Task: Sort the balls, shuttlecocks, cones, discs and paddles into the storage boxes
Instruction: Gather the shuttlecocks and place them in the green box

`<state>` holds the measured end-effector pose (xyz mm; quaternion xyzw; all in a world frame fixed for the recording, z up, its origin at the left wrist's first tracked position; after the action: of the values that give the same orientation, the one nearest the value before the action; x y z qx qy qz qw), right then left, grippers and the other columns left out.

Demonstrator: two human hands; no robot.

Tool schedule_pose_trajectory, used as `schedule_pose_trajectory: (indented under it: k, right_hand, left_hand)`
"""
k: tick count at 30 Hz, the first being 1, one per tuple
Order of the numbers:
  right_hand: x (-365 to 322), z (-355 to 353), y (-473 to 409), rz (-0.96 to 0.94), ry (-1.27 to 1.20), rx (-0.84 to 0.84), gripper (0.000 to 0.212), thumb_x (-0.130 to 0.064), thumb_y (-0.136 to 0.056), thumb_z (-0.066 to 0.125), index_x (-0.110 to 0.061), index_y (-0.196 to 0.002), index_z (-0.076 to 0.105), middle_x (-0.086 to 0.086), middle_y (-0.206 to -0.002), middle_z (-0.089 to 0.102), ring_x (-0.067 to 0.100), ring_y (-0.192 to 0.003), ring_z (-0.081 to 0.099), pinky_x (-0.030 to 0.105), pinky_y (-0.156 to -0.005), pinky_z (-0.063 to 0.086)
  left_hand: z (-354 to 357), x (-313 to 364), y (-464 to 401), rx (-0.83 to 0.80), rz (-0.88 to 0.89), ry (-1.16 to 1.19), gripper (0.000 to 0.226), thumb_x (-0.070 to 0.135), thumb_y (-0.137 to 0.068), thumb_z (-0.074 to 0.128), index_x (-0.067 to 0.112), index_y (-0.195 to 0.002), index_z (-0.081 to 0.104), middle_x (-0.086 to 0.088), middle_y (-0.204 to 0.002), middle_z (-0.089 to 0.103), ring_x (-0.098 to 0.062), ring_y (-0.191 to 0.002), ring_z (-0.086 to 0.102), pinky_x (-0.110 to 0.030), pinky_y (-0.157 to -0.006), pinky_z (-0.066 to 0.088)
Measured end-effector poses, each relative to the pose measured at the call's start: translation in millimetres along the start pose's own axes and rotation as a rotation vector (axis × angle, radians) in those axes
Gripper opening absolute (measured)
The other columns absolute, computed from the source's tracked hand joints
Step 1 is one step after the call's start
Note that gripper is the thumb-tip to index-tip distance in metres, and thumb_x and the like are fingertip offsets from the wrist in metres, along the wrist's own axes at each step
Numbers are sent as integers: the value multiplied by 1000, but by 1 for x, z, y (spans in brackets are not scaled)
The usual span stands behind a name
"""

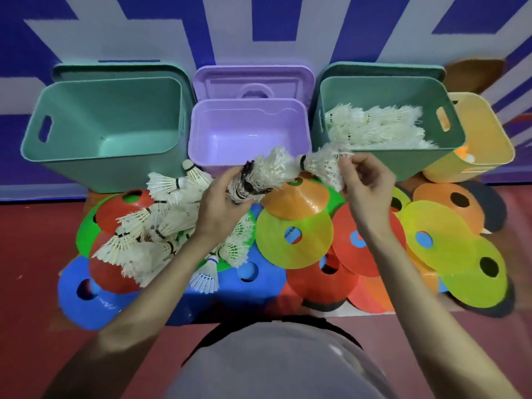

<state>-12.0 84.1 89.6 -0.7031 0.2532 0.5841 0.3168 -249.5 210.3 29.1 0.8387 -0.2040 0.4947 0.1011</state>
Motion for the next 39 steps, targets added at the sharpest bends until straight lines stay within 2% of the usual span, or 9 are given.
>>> schedule_pose_trajectory:
  k: [7,10,13,18,21,26,32,36,39]
  right_hand:
    - [21,-29,-30,26,76,-131,17,-12,-88,64,-18,-73,62,0,-55,48,12,-51,42,29,-48,32]
    - [36,-50,-49,81,94,-141,16,-6,-87,65,-12,-73,64,-12,-51,47,0,-49,37,18,-49,31]
    - [40,-71,-73,76,102,-122,11,-8,-86,66,-10,-75,66,-1,-59,53,5,-57,42,22,-53,34]
    - [47,-109,-119,95,69,43,6,-7,-84,68,-9,-89,67,-6,-61,48,-2,-53,41,12,-56,34]
    - [42,-129,-142,36,10,124,10,-9,-84,66,-10,-93,61,-3,-63,49,4,-57,44,20,-59,38]
    - [43,-145,-172,28,12,136,13,-22,-96,46,-15,-96,57,-1,-79,60,9,-67,58,26,-56,46]
    - [74,-132,-188,-8,386,-145,18,-31,-97,51,-16,-103,60,-1,-106,54,4,-92,56,22,-78,49]
    - [96,-140,-193,-43,570,-131,21,-23,-94,56,-5,-91,67,7,-96,56,24,-101,51,39,-85,44]
    - [109,-139,-197,-22,664,-166,18,-16,-91,60,-1,-82,66,8,-79,53,30,-84,54,43,-76,46]
  left_hand:
    - [71,54,-25,-158,125,-72,65,1,-75,76,15,-135,53,7,-126,55,6,-108,49,-10,-96,38]
    - [94,70,-37,-174,138,-61,64,9,-73,74,16,-133,54,4,-123,58,-1,-114,50,-25,-100,44]
    - [115,88,-51,-177,164,-86,63,9,-74,78,17,-132,56,2,-122,60,-8,-103,58,-34,-93,49]
    - [144,121,-82,-152,251,-109,62,10,-74,79,14,-131,57,-1,-118,60,1,-105,52,-24,-93,47]
    - [159,141,-103,-130,317,-144,60,10,-73,77,9,-129,57,-1,-116,54,6,-103,45,-3,-88,34]
    - [186,149,-144,-156,291,-212,61,18,-74,79,10,-130,57,-5,-116,56,3,-101,44,0,-85,31]
    - [226,138,-173,-340,198,-273,67,27,-72,83,12,-131,57,-5,-121,61,-15,-112,55,-17,-91,36]
    - [247,127,-181,-396,163,-306,64,27,-71,84,12,-129,60,-5,-124,62,-19,-116,54,-25,-98,38]
    - [261,117,-187,-478,107,-361,63,25,-73,83,14,-130,59,-7,-126,60,-22,-120,52,-30,-102,38]
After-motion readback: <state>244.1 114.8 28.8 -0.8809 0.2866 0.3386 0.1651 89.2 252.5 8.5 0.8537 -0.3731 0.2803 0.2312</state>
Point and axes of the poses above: each hand's wrist, its own y-axis away from the middle knuckle, its own z-axis out of the palm, x = y × z, the point moved 9 cm from there along -y, towards the middle knuckle
